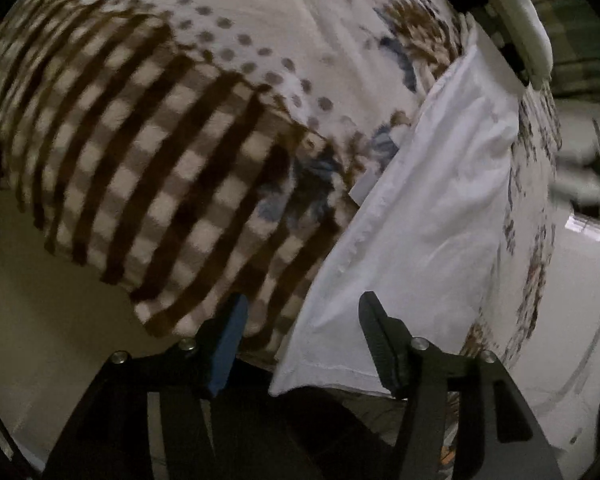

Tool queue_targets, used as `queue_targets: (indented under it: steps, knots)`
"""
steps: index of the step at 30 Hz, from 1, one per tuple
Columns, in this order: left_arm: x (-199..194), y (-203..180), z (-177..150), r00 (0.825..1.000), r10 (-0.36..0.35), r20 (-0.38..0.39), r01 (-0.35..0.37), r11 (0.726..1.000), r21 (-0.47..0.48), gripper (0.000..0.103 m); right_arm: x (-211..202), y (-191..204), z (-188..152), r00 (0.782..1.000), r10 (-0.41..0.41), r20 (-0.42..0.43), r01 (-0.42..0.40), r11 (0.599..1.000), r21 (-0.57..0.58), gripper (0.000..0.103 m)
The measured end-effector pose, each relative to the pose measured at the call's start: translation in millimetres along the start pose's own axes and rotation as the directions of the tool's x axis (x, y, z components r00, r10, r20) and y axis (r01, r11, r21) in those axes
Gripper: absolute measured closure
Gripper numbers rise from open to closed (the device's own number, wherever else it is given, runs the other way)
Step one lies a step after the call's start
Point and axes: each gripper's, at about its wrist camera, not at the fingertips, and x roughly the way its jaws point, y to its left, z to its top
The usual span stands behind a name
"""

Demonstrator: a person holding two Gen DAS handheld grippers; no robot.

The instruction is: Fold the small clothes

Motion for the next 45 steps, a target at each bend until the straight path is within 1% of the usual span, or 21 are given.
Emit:
queue_targets:
  steps: [5,9,10,11,12,13,14,16,20,22,23,24,26,27,29,32,35,37,39,42,45]
  knots:
    - [32.1,-12.6,-2.0,0.997,0.053,-0.051,-0.050,0.997,0.067,0.048,91.5,-65.3,-137.4,0.976,0.111,-0.189,-0.074,0.978,0.196,0.040]
    - [42.1,-22.4,-4.7,0.992,0.123,-0.042,-0.117,0.985,0.131,0.050,142.9,-86.4,-195.6,0.948,0.251,-0.197,-0.179,0.929,0.324,0.041]
    - [41.7,-24.0,-5.2,0.991,0.132,-0.035,-0.126,0.982,0.139,0.061,151.1,-89.7,-207.2,0.940,0.293,-0.177,-0.218,0.911,0.350,0.043]
    - [40.8,-25.5,-6.6,0.988,0.151,-0.027,-0.145,0.978,0.150,0.070,154.8,-88.7,-212.9,0.937,0.309,-0.163,-0.236,0.905,0.355,0.056]
    - [41.2,-29.8,-8.1,0.985,0.171,-0.023,-0.165,0.973,0.162,0.081,158.7,-86.8,-221.3,0.938,0.309,-0.156,-0.239,0.905,0.352,0.082]
    - [38.9,-30.5,-9.9,0.984,0.180,-0.013,-0.175,0.970,0.170,0.101,160.0,-85.1,-227.1,0.936,0.317,-0.150,-0.251,0.904,0.347,0.095]
    - [38.0,-31.8,-11.3,0.983,0.184,-0.014,-0.179,0.968,0.174,0.102,157.3,-85.2,-232.7,0.939,0.318,-0.131,-0.259,0.904,0.340,0.101]
    - [37.4,-34.3,-16.1,0.980,0.199,-0.020,-0.192,0.964,0.185,0.102,150.7,-83.7,-244.6,0.958,0.266,-0.108,-0.222,0.925,0.308,0.102]
    - [33.3,-39.0,-19.4,0.977,0.209,-0.052,-0.199,0.967,0.158,0.099,142.5,-89.0,-252.5,0.963,0.229,-0.141,-0.186,0.945,0.269,0.101]
    - [17.4,-48.9,-19.2,0.982,0.179,-0.062,-0.171,0.978,0.117,0.097,124.6,-87.3,-244.7,0.961,0.231,-0.150,-0.189,0.949,0.252,0.092]
    - [7.9,-52.5,-14.7,0.983,0.173,-0.056,-0.167,0.981,0.102,0.094,109.8,-86.6,-238.3,0.961,0.240,-0.137,-0.204,0.950,0.237,0.080]
    - [-6.4,-55.6,-9.7,0.987,0.156,-0.043,-0.152,0.985,0.082,0.085,92.3,-85.3,-229.9,0.962,0.250,-0.112,-0.221,0.950,0.220,0.062]
    - [-32.0,-61.7,5.9,0.995,0.094,0.013,-0.095,0.994,0.054,0.061,49.3,-91.3,-211.7,0.963,0.267,-0.022,-0.258,0.947,0.190,0.044]
    - [-43.8,-66.7,18.0,0.996,0.066,0.052,-0.068,0.997,0.038,0.046,25.2,-95.5,-197.8,0.961,0.275,0.034,-0.277,0.943,0.186,0.041]
    - [-57.1,-79.7,55.4,0.992,-0.020,0.124,0.017,1.000,0.026,0.042,-4.9,-106.9,-172.0,0.953,0.281,0.111,-0.299,0.934,0.197,0.040]
    - [-46.5,-104.8,124.5,0.982,-0.103,0.156,0.097,0.994,0.046,0.042,-40.7,-128.9,-119.0,0.928,0.301,0.221,-0.344,0.919,0.194,0.038]
    - [-21.0,-147.4,202.0,0.967,-0.170,0.189,0.147,0.980,0.131,0.042,-55.8,-150.2,-50.0,0.898,0.324,0.296,-0.388,0.902,0.190,0.038]
    - [6.1,-176.8,256.8,0.967,-0.186,0.176,0.152,0.970,0.187,0.042,-56.3,-161.5,15.7,0.881,0.340,0.330,-0.414,0.890,0.189,0.038]
    - [35.9,-203.6,298.6,0.971,-0.194,0.140,0.157,0.959,0.238,0.042,-53.9,-171.9,57.8,0.871,0.346,0.349,-0.430,0.881,0.198,0.038]
    - [79.4,-231.5,348.1,0.981,-0.178,0.076,0.148,0.942,0.300,0.042,-42.7,-183.4,118.1,0.849,0.373,0.373,-0.469,0.858,0.210,0.038]
    - [104.0,-249.1,376.5,0.983,-0.176,0.047,0.151,0.932,0.330,0.042,-33.4,-190.6,160.2,0.823,0.411,0.393,-0.518,0.827,0.219,0.038]
